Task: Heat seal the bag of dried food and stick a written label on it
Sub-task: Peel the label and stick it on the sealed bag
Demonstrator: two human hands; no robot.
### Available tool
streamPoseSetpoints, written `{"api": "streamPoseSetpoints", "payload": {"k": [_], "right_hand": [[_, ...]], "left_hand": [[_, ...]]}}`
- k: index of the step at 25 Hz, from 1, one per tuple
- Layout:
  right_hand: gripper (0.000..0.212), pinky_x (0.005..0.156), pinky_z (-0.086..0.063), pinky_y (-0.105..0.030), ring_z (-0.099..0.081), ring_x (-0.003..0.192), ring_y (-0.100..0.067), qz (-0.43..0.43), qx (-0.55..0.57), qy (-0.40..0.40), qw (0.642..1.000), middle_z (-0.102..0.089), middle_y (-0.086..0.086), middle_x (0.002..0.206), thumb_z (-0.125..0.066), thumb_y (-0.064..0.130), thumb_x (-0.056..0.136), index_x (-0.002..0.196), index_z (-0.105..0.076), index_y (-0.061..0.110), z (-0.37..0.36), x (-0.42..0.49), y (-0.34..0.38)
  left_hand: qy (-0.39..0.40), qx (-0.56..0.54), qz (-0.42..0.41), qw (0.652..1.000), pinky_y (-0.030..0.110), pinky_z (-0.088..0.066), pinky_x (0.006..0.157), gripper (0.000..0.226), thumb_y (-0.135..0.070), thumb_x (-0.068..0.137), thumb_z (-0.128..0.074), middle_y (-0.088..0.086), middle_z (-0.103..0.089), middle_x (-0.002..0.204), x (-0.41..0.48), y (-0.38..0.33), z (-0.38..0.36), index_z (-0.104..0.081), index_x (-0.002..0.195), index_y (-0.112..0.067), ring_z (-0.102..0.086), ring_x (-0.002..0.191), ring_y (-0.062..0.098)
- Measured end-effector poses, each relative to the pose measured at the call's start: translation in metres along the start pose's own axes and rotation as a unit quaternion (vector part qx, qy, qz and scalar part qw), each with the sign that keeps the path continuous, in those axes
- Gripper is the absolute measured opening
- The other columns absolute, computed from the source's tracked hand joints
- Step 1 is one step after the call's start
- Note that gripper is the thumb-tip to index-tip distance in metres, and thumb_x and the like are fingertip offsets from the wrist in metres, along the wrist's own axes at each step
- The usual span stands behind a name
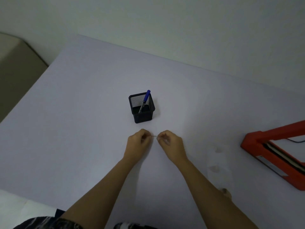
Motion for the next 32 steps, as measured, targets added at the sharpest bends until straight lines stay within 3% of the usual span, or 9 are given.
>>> {"api": "streamPoseSetpoints", "payload": {"k": [2,5,10,15,22,26,29,32], "right_hand": [[0.003,0.075,-0.051,-0.017,-0.065,0.083,-0.009,-0.038,0.086,-0.019,0.995,-0.069,0.002,0.087,-0.063,0.016,0.086,0.088,-0.064,0.014,0.017,-0.015,0.023],[0.004,0.073,-0.056,-0.021,-0.07,0.079,-0.011,-0.046,0.217,-0.061,0.973,-0.073,-0.001,0.086,-0.063,0.013,0.086,0.089,-0.064,0.015,0.052,-0.048,0.07],[0.008,0.065,-0.057,-0.02,-0.072,0.075,-0.016,-0.009,0.33,-0.126,0.936,-0.074,0.002,0.076,-0.064,0.019,0.077,0.085,-0.064,0.019,0.096,-0.101,0.135],[0.012,0.062,-0.055,-0.016,-0.072,0.071,-0.013,-0.008,0.333,-0.136,0.933,-0.075,0.007,0.073,-0.061,0.007,0.082,0.082,-0.064,0.018,0.101,-0.11,0.155],[0.011,0.06,-0.055,-0.016,-0.072,0.069,-0.012,0.008,0.333,-0.162,0.929,-0.075,0.005,0.076,-0.062,0.008,0.082,0.083,-0.063,0.019,0.113,-0.128,0.167],[0.011,0.059,-0.054,-0.015,-0.072,0.07,-0.012,0.021,0.335,-0.17,0.927,-0.075,0.002,0.08,-0.061,0.005,0.082,0.083,-0.063,0.016,0.116,-0.135,0.17],[0.009,0.06,-0.055,-0.016,-0.072,0.073,-0.014,0.025,0.322,-0.173,0.93,-0.075,0.005,0.081,-0.063,0.007,0.081,0.083,-0.064,0.016,0.116,-0.14,0.171],[0.004,0.06,-0.055,-0.016,-0.072,0.073,-0.014,0.028,0.323,-0.17,0.931,-0.075,0.009,0.079,-0.063,0.015,0.079,0.082,-0.063,0.017,0.115,-0.145,0.173]], "left_hand": [[0.017,-0.074,0.015,0.997,0.01,-0.046,0.066,0.006,-0.014,0.087,-0.063,-0.002,-0.066,0.077,-0.01,-0.024,0.016,-0.064,0.087,-0.02,-0.059,0.07,0.007],[0.006,-0.166,-0.006,0.986,0.019,-0.053,0.07,0.017,-0.018,0.085,-0.065,-0.005,-0.069,0.074,-0.032,-0.075,0.042,-0.062,0.095,-0.031,-0.064,0.07,0.009],[-0.095,-0.096,-0.21,0.968,0.004,-0.047,0.074,0.022,-0.031,0.085,-0.062,-0.019,-0.066,0.092,-0.071,-0.147,0.075,-0.064,0.107,-0.026,-0.062,0.083,-0.007],[-0.174,-0.042,-0.29,0.94,0.004,-0.047,0.079,0.027,-0.026,0.086,-0.057,-0.009,-0.064,0.094,-0.082,-0.158,0.081,-0.068,0.103,-0.009,-0.06,0.086,0.003],[-0.171,-0.032,-0.358,0.918,0.007,-0.046,0.084,0.019,-0.024,0.089,-0.055,-0.011,-0.06,0.098,-0.096,-0.171,0.084,-0.06,0.106,-0.018,-0.058,0.091,-0.001],[-0.145,-0.081,-0.345,0.924,0.014,-0.049,0.089,0.017,-0.026,0.087,-0.058,-0.006,-0.064,0.104,-0.105,-0.174,0.085,-0.066,0.101,-0.02,-0.062,0.1,0.005],[-0.16,-0.139,-0.309,0.927,0.016,-0.052,0.083,0.02,-0.028,0.086,-0.059,-0.003,-0.067,0.106,-0.112,-0.177,0.087,-0.066,0.103,-0.021,-0.064,0.098,0.005],[-0.2,-0.097,-0.319,0.921,0.012,-0.051,0.082,0.024,-0.025,0.087,-0.059,-0.002,-0.066,0.103,-0.115,-0.179,0.088,-0.065,0.106,-0.013,-0.064,0.094,0.007]]}}
Point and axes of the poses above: each hand's wrist, its own x-axis towards the middle knuckle, its own z-axis out of the back of the hand, y = z × x, the point moved 1 cm from there along x, towards the middle knuckle
